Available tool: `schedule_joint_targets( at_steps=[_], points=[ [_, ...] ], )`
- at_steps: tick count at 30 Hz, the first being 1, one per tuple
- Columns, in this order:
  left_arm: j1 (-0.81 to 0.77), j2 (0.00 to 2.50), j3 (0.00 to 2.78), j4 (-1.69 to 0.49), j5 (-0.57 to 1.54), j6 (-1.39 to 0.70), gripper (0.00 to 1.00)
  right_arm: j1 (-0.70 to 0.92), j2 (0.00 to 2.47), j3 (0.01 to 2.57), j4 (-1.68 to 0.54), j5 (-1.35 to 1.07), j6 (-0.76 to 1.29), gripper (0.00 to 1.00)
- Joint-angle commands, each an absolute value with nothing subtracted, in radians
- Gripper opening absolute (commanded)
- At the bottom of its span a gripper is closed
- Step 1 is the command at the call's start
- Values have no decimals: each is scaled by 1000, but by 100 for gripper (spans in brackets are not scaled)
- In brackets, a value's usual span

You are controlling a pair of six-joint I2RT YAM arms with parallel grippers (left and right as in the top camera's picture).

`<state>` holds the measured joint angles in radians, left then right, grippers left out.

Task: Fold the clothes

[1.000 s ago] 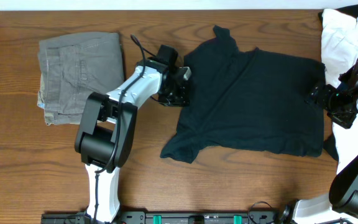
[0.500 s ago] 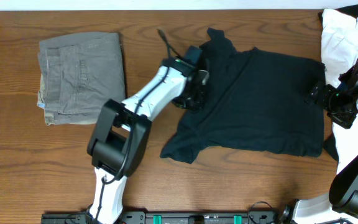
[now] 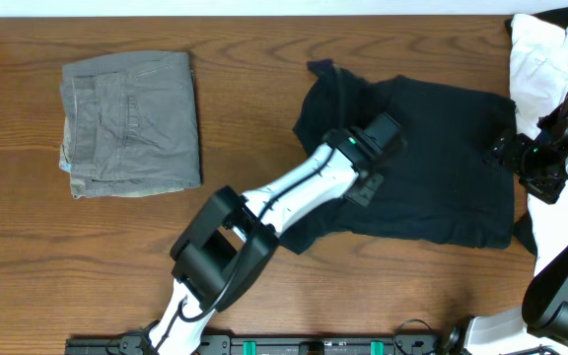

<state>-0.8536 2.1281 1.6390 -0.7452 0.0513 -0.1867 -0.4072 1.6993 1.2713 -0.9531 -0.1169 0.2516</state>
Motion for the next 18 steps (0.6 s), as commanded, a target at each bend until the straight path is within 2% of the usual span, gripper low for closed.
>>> schedule_joint_targets(
  at_steps=[1,2,7,13,18],
  points=[
    [-874,2109,1649,-730,10,-199,27,-401,1698,1275,-953,-121,246,99],
    [-880,2112,1647,-722,10,-199,31,-401,1698,1275,-954,-121,246,99],
    [-879,2112,1647,-721,4,-154,37,-401,1698,1275,-954,-121,246,99],
    [-849,2046,1707,-777,-222,-138,45,-401,1698,1275,-954,-120,246,99],
    [-788,1991,1707,-766,-237,-148,49,-401,1698,1275,-954,-121,246,99]
  ],
)
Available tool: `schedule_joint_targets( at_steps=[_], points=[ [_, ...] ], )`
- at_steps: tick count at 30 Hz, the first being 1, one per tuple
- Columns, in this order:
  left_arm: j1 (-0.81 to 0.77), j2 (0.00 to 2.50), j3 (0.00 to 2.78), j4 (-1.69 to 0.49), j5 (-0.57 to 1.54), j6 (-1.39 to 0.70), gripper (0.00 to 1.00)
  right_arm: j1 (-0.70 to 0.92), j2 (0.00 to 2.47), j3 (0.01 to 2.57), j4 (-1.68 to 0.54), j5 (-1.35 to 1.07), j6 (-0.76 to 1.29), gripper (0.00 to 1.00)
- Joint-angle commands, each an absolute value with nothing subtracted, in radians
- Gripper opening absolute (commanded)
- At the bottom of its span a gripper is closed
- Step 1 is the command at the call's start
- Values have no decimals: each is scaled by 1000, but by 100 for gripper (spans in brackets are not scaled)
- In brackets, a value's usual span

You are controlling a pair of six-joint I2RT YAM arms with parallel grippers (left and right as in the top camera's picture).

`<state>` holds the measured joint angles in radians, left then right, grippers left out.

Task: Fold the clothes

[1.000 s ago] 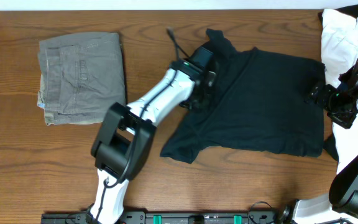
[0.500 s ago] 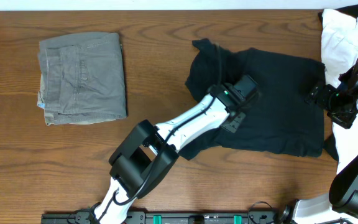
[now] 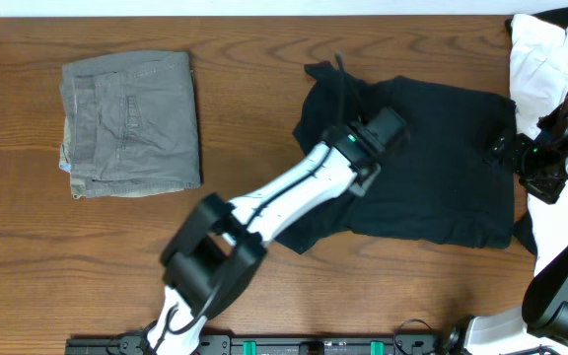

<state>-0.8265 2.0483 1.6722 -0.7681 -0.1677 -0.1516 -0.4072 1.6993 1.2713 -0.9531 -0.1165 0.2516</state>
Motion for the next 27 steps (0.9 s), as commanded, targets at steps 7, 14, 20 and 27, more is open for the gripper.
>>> schedule_joint_targets(
  at_steps=[7,14,20,27],
  points=[
    [-638,2044,1706,-644,-72,-239,50,-401,1698,1275,-954,-120,246,99],
    [-581,2154,1706,-611,-10,-241,49,-401,1698,1275,-954,-120,246,99],
    [-583,2216,1706,-595,-11,-241,49,-401,1698,1275,-954,-121,246,99],
    [-557,2269,1706,-568,-11,-237,50,-401,1698,1275,-953,-121,246,99]
  ],
)
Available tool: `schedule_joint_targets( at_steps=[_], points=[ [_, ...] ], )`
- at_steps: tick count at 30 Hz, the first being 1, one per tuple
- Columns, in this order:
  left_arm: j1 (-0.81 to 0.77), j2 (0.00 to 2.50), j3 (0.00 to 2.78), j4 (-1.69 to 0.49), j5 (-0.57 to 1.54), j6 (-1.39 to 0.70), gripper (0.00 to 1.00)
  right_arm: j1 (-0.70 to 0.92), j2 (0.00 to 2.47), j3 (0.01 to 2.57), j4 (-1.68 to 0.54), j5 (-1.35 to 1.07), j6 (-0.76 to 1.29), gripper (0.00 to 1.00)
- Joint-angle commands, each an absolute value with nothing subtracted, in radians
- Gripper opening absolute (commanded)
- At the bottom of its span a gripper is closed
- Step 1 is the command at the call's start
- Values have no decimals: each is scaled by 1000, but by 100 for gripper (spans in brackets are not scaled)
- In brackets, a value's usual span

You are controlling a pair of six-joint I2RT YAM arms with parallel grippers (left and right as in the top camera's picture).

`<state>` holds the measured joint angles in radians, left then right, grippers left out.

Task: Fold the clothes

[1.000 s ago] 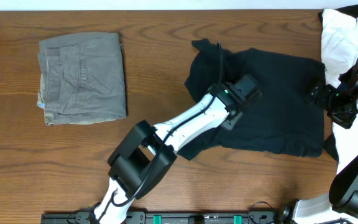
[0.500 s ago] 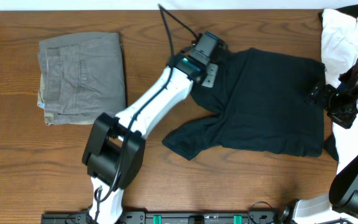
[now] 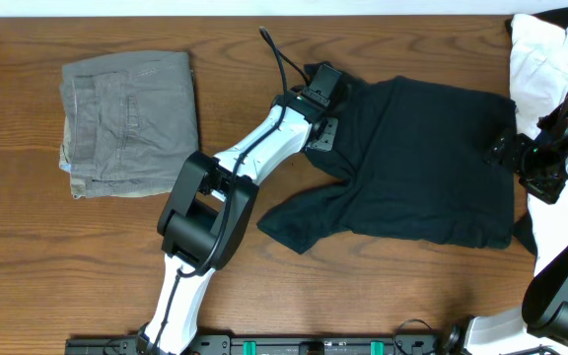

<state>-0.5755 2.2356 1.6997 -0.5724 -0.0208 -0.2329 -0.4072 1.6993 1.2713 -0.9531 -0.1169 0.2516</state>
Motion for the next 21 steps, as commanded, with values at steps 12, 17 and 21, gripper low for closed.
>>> schedule_joint_targets(
  at_steps=[12,17,21],
  points=[
    [-539,2351,1706,-493,-46,-129,29,-401,1698,1275,-954,-120,246,99],
    [-503,2351,1706,-363,-173,-87,26,-401,1698,1275,-954,-121,246,99],
    [-451,2368,1706,-221,-173,-51,26,-401,1698,1275,-954,-120,246,99]
  ],
)
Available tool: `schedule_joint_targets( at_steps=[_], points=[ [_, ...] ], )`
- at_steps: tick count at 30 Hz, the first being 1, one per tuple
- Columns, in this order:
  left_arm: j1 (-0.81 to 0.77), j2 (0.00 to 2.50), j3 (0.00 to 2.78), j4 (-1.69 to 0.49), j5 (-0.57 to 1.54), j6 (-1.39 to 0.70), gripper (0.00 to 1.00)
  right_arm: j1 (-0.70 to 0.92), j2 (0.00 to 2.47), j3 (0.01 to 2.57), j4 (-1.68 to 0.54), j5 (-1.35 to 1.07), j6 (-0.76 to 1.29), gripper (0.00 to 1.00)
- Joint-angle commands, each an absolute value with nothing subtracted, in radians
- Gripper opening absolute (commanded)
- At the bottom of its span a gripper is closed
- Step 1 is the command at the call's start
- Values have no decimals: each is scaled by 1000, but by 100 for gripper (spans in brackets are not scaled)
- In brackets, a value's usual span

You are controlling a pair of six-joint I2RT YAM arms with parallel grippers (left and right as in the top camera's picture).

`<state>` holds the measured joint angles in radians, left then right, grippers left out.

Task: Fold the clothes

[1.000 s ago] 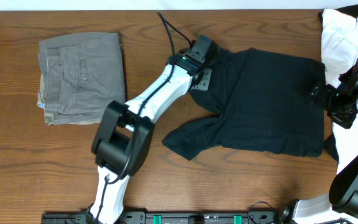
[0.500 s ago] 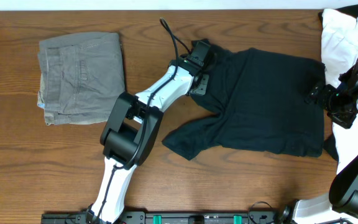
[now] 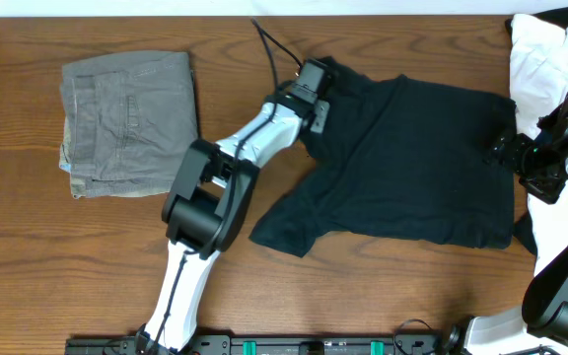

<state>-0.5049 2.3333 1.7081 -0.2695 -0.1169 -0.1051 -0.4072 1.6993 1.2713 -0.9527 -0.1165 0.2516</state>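
A dark navy T-shirt (image 3: 412, 168) lies spread across the middle and right of the table, one sleeve flap pointing to the lower left. My left gripper (image 3: 315, 75) sits on the shirt's upper left corner, its arm stretched up from the front edge. Its fingers are hidden under the wrist. At the shirt's right edge, my right gripper (image 3: 499, 148) rests against the cloth. Whether either one pinches cloth cannot be made out from above.
Folded grey trousers (image 3: 131, 123) lie at the left of the table. A pile of white clothes (image 3: 545, 59) sits at the far right corner, beside the right arm. The brown table (image 3: 87, 256) shows bare wood along the front left.
My left gripper has shifted a little up and to the left on the shirt's upper left corner. The lower left sleeve flap now reaches slightly further left. The right arm has not moved.
At first my left gripper was over the middle of the shirt, with a crumpled sleeve at the upper left. It then stood slightly higher, then at the upper left corner, where it remains. The right gripper stayed at the shirt's right edge throughout.
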Motion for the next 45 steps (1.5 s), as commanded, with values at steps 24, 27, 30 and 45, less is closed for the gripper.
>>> schedule_joint_targets(
  at_steps=[24,27,30,45],
  points=[
    [-308,2020,1710,-530,-59,-160,86,-401,1698,1275,-953,-120,246,99],
    [-308,1978,1710,-763,89,-210,86,-401,1698,1275,-954,-120,246,99],
    [-314,1985,1695,-928,227,-212,90,-401,1698,1275,-954,-120,246,99],
    [-350,2002,1343,-751,459,-220,96,-401,1698,1275,-954,-120,246,99]
  ],
)
